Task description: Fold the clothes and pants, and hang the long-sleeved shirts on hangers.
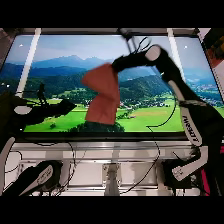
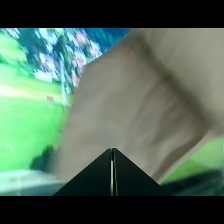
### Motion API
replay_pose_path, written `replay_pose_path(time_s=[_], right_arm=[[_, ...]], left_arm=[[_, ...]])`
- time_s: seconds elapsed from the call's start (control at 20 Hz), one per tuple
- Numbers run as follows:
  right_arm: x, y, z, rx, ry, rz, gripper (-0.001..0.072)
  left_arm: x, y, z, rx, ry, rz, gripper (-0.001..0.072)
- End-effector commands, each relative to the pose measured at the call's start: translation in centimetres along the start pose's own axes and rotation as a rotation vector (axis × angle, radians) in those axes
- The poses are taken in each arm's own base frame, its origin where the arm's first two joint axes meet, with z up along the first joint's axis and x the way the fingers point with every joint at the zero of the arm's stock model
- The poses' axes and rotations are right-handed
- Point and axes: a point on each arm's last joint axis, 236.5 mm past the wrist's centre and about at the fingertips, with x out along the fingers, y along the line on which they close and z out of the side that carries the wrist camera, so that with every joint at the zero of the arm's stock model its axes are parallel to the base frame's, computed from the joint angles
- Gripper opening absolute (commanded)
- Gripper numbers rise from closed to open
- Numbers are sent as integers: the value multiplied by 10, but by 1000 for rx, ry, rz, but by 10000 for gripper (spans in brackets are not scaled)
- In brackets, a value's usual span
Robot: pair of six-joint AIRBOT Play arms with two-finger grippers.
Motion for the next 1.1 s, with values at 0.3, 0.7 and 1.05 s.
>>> replay_pose_path(time_s=[0.3,0.7,1.05], right_arm=[[-154,-219,-147,1076,301,-683,37],[-153,-209,-170,980,452,-574,530],[-85,-93,-164,840,567,-27,5]], left_arm=[[-2,9,26,-16,-110,35,19],[-1,-3,27,-62,-116,-17,353],[15,-32,9,73,-81,-59,179]])
